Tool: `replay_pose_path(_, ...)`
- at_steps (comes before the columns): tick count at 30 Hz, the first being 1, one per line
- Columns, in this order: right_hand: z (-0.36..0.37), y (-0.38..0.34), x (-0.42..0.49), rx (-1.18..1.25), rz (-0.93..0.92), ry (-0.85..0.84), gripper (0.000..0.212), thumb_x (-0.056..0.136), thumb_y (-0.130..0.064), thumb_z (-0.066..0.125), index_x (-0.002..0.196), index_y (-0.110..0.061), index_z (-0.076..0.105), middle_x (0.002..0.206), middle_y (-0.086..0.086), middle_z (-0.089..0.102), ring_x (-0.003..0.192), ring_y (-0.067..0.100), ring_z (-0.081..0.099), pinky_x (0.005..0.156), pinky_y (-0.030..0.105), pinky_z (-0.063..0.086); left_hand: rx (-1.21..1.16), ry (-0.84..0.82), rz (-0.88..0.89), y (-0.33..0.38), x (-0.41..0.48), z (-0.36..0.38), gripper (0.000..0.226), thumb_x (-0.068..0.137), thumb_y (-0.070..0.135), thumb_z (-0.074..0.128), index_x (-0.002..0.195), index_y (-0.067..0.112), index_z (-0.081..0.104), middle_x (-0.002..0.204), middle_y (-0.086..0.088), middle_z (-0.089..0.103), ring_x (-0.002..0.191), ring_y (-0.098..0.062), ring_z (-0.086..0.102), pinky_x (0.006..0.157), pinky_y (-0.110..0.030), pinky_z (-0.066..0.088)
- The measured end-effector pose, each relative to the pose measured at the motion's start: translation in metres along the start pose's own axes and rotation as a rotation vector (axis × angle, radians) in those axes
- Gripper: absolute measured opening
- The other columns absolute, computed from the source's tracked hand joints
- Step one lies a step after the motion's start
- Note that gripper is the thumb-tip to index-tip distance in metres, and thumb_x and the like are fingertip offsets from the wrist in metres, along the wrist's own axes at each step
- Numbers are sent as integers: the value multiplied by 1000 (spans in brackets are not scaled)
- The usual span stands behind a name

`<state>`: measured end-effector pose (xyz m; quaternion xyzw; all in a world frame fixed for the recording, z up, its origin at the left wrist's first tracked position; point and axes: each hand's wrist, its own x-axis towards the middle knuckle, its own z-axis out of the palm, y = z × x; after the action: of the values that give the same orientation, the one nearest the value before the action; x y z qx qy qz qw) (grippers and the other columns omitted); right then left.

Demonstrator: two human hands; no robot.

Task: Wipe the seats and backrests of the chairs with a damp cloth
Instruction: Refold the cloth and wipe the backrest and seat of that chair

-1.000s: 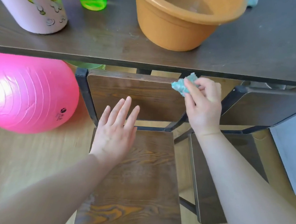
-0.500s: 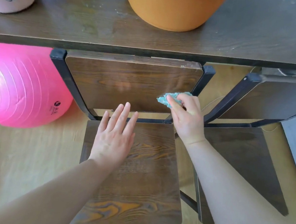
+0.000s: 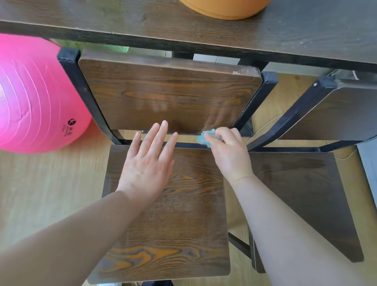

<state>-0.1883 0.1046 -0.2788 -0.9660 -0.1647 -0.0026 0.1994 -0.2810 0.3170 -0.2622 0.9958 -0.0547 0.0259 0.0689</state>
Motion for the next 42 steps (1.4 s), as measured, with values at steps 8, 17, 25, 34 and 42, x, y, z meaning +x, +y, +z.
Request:
replay_pose_path(8, -32, 5, -34, -23, -61, 281, 32, 92, -17, 64, 122, -11, 68, 115, 9, 59, 105, 22, 51, 78, 30, 53, -5, -8, 49, 8, -2, -13, 56, 101, 32, 39, 153, 14, 32, 163, -15, 21, 151, -30, 19, 120, -55, 23)
replay_pose_path(17, -113, 2, 21, 18, -181, 581, 32, 97, -24, 62, 125, -8, 66, 119, 15, 61, 113, 21, 54, 87, 14, 49, 20, -91, 76, 28, -1, -7, 57, 105, 38, 31, 157, 18, 20, 166, -12, 10, 154, -28, 6, 123, -51, 14)
replay_pose_path(25, -67, 15, 8, 380, 48, 458, 27, 95, -34, 63, 107, -10, 64, 106, 6, 58, 101, 11, 56, 76, 26, 57, 21, -134, 71, 28, 5, 20, 58, 102, 37, 31, 156, 16, 22, 165, -13, 14, 153, -29, 13, 122, -52, 19)
replay_pose_path(34, -11, 42, -3, 314, 83, 253, 25, 95, -25, 64, 116, -12, 62, 114, 11, 58, 114, 19, 57, 79, 29, 58, -9, -204, 44, 17, 1, 49, 58, 104, 38, 33, 157, 18, 23, 166, -11, 11, 154, -26, 8, 122, -52, 17)
replay_pose_path(42, 30, 57, -5, 116, 176, 111, 20, 96, -43, 60, 110, -29, 60, 109, -11, 51, 110, 11, 55, 79, 19, 54, -28, -215, 35, 12, 1, 56, 58, 103, 36, 35, 157, 18, 22, 166, -11, 12, 153, -26, 10, 122, -52, 20)
